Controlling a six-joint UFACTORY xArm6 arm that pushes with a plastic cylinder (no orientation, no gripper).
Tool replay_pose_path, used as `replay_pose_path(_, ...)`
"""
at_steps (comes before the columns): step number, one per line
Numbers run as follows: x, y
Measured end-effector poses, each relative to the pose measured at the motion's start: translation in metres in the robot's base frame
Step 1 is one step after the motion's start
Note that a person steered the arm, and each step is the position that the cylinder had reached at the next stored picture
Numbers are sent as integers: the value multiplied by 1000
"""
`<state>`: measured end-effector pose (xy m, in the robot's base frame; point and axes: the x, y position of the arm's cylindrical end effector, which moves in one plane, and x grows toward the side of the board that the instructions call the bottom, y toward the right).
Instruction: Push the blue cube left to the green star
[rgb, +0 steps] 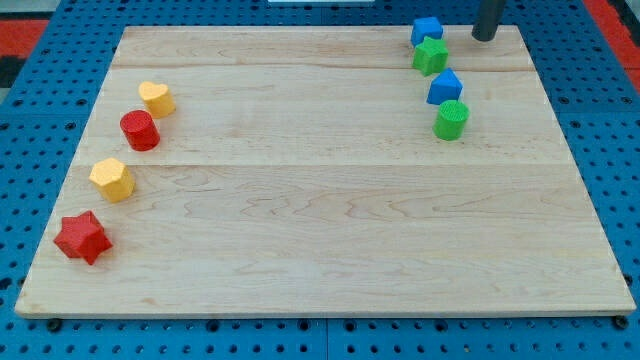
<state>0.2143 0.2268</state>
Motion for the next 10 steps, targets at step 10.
replay_pose_path(10, 29, -187)
